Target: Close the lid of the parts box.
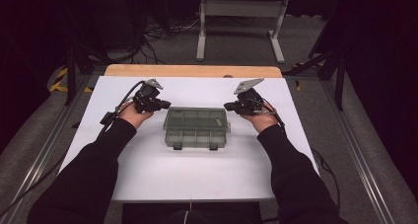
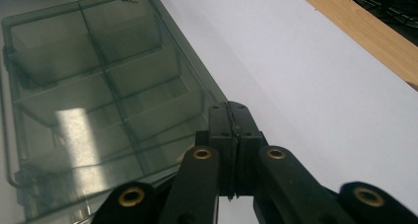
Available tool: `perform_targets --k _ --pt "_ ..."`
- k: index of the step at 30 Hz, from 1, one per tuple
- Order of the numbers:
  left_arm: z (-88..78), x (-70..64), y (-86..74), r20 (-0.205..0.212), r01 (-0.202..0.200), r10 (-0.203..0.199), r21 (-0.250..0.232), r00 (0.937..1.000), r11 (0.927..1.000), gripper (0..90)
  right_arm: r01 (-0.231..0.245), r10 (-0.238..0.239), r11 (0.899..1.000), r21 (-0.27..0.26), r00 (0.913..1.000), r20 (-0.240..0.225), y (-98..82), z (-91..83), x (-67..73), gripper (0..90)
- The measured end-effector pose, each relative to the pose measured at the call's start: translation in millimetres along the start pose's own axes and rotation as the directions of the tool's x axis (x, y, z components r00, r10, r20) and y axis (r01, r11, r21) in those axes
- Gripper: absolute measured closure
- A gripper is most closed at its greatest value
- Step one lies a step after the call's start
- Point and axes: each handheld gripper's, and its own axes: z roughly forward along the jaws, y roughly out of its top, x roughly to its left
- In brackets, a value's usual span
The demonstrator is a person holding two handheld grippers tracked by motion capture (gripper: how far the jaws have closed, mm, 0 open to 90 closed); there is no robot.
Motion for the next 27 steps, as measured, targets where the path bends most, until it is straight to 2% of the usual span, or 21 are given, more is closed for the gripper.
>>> perform_targets --k 8,13,18,27 --pt "-6.4 -3.3 0.2 0.050 -0.018 0.018 0.000 0.9986 0.9998 89.7 -0.003 0.003 1.000 0.006 0.9998 -0.017 2.9 -6.6 6.9 89.9" --pt "-11.6 -7.5 1.0 0.073 -0.047 0.047 0.004 0.9963 0.9989 89.7 0.000 0.001 1.000 0.008 0.9994 -0.035 4.8 -11.2 12.3 89.9" --pt "-16.3 -15.5 -0.1 0.094 -0.065 0.065 -0.003 0.9934 0.9979 89.8 0.024 -0.023 0.999 0.022 0.9982 -0.056 7.5 -14.6 22.2 89.9" --pt "-22.0 -31.0 0.5 0.137 -0.103 0.099 0.024 0.9856 0.9944 89.8 0.062 -0.057 0.997 0.051 0.9938 -0.096 9.6 -16.5 40.5 89.9"
